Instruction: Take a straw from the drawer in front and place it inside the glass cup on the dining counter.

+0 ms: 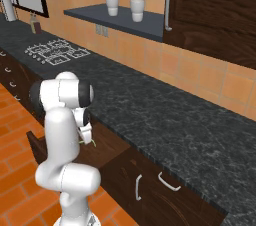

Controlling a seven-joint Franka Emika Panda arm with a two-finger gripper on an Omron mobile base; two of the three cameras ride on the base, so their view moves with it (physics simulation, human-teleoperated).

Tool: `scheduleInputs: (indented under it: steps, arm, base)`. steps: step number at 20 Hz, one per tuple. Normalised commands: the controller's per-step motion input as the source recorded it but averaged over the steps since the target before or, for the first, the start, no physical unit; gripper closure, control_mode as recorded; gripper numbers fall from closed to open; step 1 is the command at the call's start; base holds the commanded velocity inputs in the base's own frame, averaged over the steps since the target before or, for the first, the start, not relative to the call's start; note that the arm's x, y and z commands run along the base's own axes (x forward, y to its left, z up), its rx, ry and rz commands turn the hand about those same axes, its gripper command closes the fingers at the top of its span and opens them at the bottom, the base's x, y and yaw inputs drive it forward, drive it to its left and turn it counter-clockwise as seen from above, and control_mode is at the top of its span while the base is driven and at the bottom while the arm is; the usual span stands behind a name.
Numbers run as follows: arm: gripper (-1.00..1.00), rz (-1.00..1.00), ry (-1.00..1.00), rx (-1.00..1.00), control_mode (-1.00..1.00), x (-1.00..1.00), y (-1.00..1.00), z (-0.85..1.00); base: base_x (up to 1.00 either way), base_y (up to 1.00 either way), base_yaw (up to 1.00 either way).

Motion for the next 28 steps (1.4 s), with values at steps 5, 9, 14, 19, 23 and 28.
scheduleInputs:
  steps: [5,9,14,19,23,28]
  arm:
    - [-1.0,-0.04,0.0,0.0,-1.0,0.2,0.0,-0.17]
    - [-1.0,-0.04,0.0,0.0,-1.0,0.23,0.0,-0.19]
    - [-1.0,-0.04,0.0,0.0,-1.0,0.21,0.0,-0.23]
    - [-1.0,-0.03,0.0,0.0,-1.0,0.22,0.0,-0.22]
    - [-1.0,-0.03,0.0,0.0,-1.0,0.18,0.0,-0.19]
    - [-1.0,-0.03,0.0,0.0,-1.0,0.14,0.0,-0.18]
  base:
    - [0.0,0.0,0.0]
    - [0.0,0.0,0.0]
    - [0.0,0.0,0.0]
    - [0.0,0.0,0.0]
    - [0.0,0.0,0.0]
    - [0.0,0.0,0.0]
